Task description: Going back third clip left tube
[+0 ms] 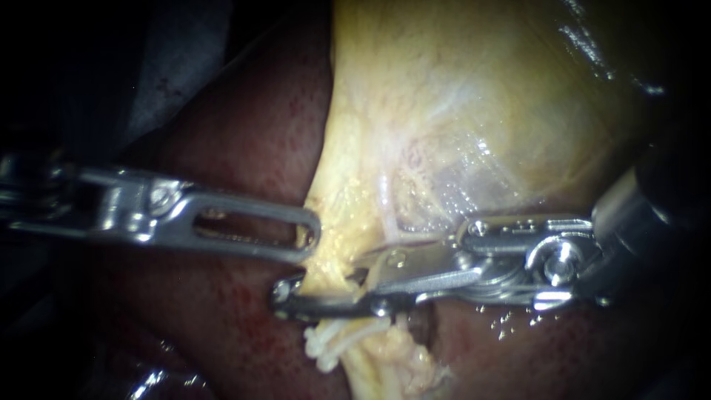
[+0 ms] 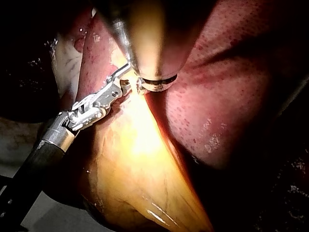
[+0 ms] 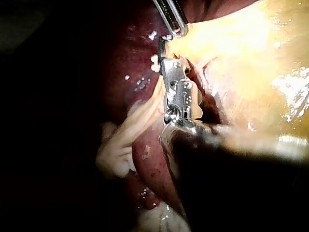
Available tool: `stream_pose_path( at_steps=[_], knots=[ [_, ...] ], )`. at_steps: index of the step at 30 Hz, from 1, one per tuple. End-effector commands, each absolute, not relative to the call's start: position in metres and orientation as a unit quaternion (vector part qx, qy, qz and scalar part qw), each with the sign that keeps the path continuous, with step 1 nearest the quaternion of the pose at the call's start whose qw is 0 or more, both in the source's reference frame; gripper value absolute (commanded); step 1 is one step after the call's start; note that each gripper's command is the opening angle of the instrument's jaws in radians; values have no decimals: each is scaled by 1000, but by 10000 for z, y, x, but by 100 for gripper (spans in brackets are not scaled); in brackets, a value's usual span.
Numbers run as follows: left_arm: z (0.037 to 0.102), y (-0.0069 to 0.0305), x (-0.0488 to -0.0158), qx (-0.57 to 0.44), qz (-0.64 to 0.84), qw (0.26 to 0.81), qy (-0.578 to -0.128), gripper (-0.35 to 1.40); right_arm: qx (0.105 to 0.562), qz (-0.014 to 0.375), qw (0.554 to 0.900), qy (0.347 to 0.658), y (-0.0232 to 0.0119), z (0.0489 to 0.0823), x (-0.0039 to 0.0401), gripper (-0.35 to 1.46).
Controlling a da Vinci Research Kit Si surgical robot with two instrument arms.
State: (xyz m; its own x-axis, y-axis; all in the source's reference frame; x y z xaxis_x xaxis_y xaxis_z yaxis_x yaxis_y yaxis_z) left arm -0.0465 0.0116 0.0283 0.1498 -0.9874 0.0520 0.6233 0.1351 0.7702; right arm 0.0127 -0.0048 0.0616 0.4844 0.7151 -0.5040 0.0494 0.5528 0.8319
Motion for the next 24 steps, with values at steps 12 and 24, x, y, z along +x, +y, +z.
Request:
stream_pose_path(
  at_steps=[12,24],
  knots=[
    [282,116,-465,308,-581,693,-296,-35,420,225,753,455,-50,618,127,-22],
    [282,115,-466,307,-582,693,-296,-35,394,216,757,474,-51,619,143,53]
  ],
)
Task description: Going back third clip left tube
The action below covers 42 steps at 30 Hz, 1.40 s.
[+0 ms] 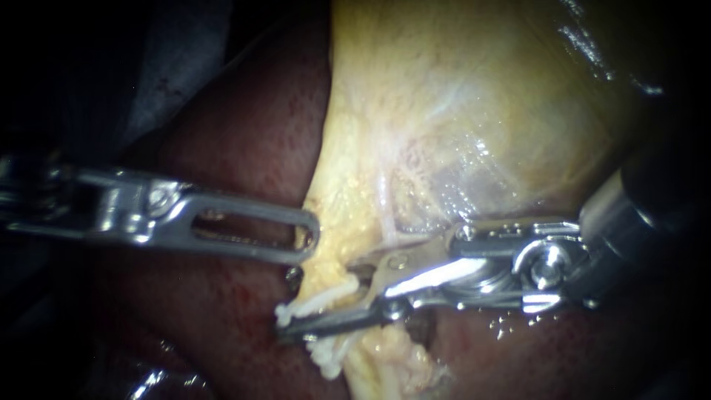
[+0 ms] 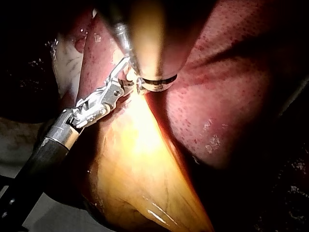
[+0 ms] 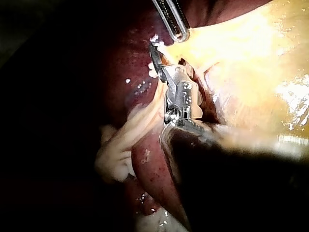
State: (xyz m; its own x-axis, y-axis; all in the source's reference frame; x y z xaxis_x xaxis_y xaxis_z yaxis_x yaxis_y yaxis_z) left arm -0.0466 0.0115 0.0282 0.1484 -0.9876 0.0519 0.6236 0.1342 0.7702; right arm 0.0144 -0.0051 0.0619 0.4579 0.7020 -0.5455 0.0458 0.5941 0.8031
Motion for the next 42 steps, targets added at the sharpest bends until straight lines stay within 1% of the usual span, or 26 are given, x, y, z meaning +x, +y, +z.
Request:
stream_pose_path(
  at_steps=[1,11,14,15,17,26,34,42],
  knots=[
    [282,115,-467,307,-582,693,-296,-35,394,216,757,474,-52,620,144,53],
    [281,115,-468,307,-582,692,-296,-35,384,208,762,478,-64,634,152,55],
    [281,115,-468,307,-582,692,-296,-35,380,201,765,480,-70,639,153,55],
    [281,115,-468,307,-582,692,-296,-35,374,192,767,484,-71,640,153,55],
    [281,115,-468,307,-582,692,-296,-35,367,181,770,489,-69,639,152,55],
    [281,115,-468,307,-582,692,-296,-35,370,185,768,490,-55,626,142,53],
    [281,114,-467,307,-582,692,-296,-35,369,193,765,491,-39,612,118,51],
    [282,115,-467,307,-582,693,-296,-35,370,198,762,494,-24,590,72,48]
  ],
)
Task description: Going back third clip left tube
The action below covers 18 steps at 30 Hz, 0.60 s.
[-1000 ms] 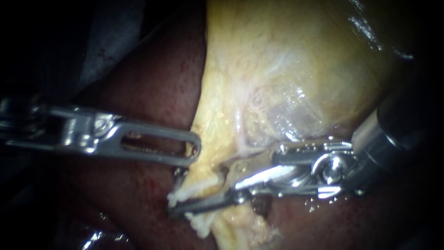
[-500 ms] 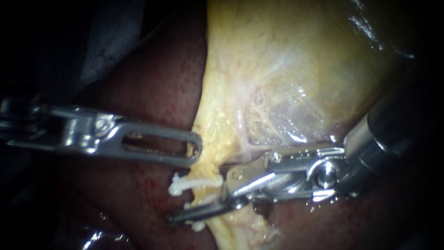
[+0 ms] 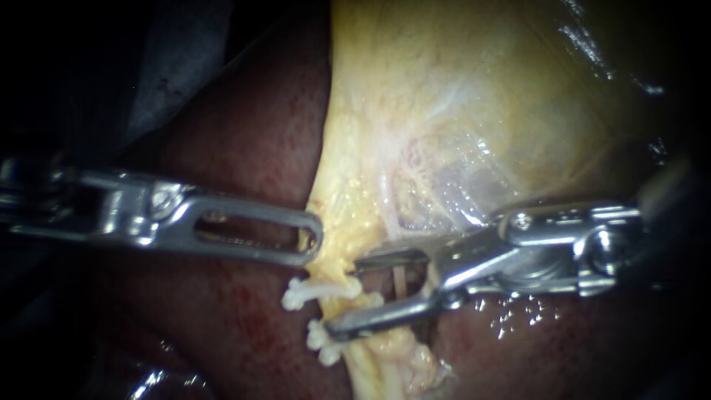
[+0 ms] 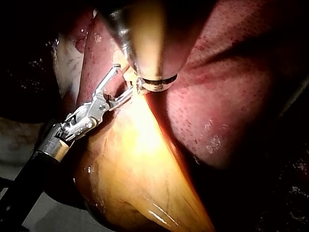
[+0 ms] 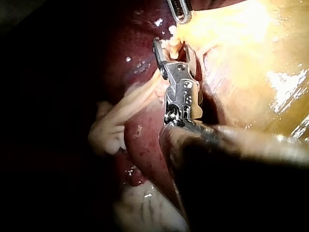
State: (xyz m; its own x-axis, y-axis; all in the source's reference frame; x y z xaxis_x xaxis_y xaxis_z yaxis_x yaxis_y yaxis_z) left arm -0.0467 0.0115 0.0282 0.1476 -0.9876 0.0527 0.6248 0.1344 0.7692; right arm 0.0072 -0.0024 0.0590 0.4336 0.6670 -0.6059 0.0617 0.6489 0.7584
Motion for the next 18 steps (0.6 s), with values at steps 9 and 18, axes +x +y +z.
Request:
stream_pose_path(
  at_steps=[9,18],
  knots=[
    [283,116,-466,307,-582,693,-296,-35,363,215,758,497,4,554,2,51],
    [284,116,-467,307,-582,693,-296,-35,334,219,763,508,39,523,-44,56]
  ],
)
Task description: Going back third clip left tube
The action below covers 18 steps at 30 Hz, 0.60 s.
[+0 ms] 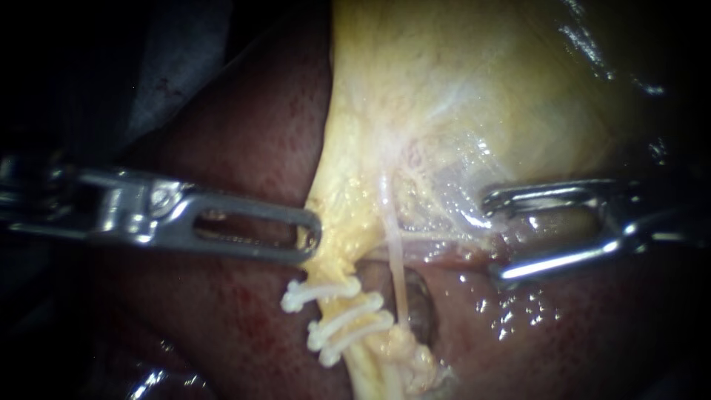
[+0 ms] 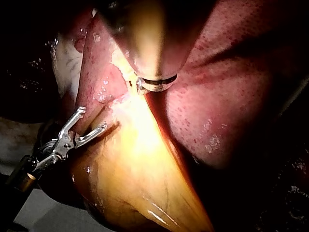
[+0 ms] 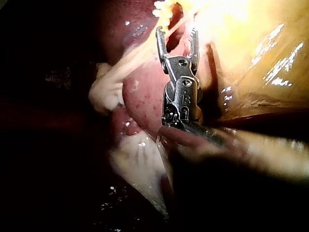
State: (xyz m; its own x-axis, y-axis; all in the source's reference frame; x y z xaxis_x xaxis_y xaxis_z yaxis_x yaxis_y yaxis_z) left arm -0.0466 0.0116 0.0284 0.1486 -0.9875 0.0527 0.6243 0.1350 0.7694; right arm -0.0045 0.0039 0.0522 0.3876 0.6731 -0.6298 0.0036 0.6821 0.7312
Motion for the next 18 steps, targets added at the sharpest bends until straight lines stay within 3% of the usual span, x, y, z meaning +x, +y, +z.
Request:
stream_pose_path(
  at_steps=[1,18],
  knots=[
    [284,116,-467,307,-582,693,-296,-35,331,221,764,508,41,521,-47,57],
    [298,117,-472,304,-582,694,-296,-35,323,225,765,509,46,513,-60,60]
  ],
)
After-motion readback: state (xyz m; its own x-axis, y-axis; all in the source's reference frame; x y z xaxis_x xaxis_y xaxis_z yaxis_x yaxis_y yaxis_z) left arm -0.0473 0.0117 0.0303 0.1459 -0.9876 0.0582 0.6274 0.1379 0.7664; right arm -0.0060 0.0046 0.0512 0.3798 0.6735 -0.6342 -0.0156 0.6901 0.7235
